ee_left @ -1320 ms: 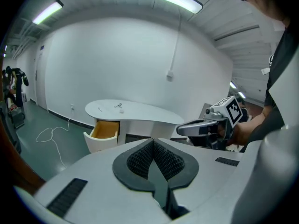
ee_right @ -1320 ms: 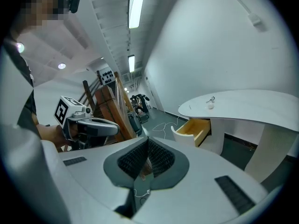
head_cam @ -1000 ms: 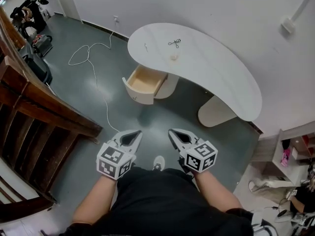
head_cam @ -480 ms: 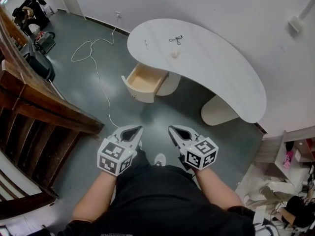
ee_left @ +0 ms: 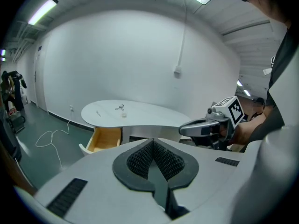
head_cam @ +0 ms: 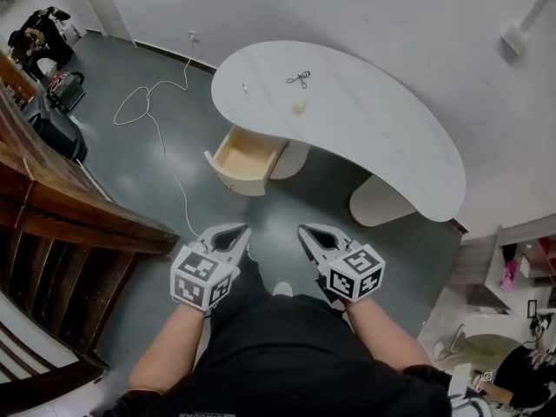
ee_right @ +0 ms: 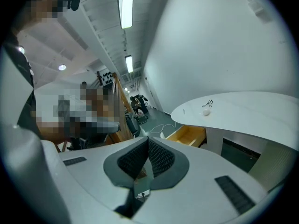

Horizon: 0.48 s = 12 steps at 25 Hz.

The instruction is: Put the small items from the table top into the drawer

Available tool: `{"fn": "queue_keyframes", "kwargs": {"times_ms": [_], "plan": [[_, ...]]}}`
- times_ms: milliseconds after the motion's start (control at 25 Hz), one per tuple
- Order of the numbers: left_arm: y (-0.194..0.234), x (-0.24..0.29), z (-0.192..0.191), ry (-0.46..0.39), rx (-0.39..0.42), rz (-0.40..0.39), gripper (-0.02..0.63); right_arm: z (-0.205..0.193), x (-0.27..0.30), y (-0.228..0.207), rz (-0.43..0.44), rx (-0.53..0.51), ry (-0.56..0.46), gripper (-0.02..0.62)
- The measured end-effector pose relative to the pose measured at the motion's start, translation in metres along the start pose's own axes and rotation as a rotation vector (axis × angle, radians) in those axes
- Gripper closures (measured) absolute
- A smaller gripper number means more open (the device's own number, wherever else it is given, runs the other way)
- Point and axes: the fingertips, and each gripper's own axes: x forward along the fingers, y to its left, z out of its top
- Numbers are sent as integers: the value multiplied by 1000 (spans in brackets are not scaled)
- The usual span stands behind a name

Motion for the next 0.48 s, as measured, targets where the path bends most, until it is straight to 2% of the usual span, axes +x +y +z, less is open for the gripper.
{"fn": "queue_keyframes", "kwargs": {"times_ms": [280, 480], "plan": [[39, 24, 7, 25, -5, -24, 591, 7, 37, -25, -31, 29, 31, 597], [85, 39, 29, 32, 2, -31, 591, 38, 76, -42, -50, 21, 27, 598]]}}
